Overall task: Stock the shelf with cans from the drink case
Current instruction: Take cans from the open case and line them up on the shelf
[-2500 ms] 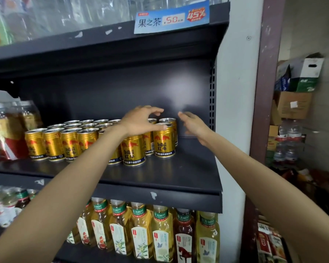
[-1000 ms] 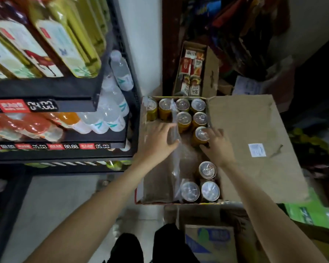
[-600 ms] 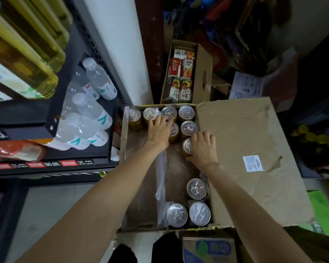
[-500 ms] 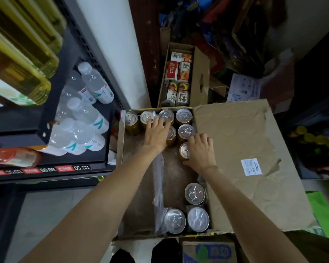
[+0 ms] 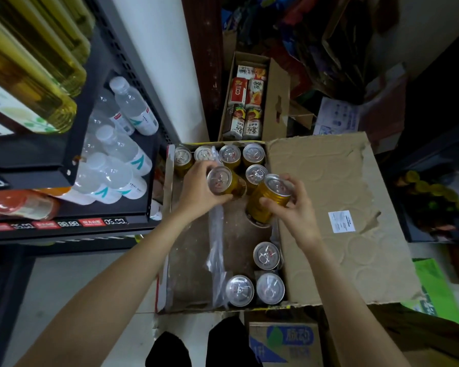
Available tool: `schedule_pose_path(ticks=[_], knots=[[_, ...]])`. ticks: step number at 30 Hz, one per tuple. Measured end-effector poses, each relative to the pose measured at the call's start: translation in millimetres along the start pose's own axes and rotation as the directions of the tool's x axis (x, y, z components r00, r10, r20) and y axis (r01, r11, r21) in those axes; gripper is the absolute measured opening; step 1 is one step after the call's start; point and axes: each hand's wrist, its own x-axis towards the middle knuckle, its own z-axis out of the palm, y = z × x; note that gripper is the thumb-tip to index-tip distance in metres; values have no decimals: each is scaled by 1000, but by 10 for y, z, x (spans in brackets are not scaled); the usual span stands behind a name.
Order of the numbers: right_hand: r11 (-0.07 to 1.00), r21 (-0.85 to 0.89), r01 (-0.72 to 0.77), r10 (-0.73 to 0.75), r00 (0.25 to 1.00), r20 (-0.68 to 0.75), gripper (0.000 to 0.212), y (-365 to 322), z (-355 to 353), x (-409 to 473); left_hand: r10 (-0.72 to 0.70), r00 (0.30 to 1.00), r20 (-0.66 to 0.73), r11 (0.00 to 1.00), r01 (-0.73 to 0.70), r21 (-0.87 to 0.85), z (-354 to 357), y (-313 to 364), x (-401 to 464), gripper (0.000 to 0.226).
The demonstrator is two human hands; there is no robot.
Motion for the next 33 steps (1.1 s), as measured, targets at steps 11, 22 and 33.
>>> schedule_pose_path(ticks=[11, 22, 33], knots=[[989, 151, 11, -57, 952, 302, 63, -868, 274, -365, -235, 964, 122, 506, 228, -832, -1238, 725, -887, 82], [921, 179, 346, -389, 781, 489, 51, -2183, 819, -980, -336, 927, -166, 581, 66, -811, -2559, 1220, -1621, 52], [830, 380, 407, -556, 643, 526, 64, -3875, 1480, -1314, -15, 787, -617, 776, -380, -503, -4323, 1792, -1603, 56]])
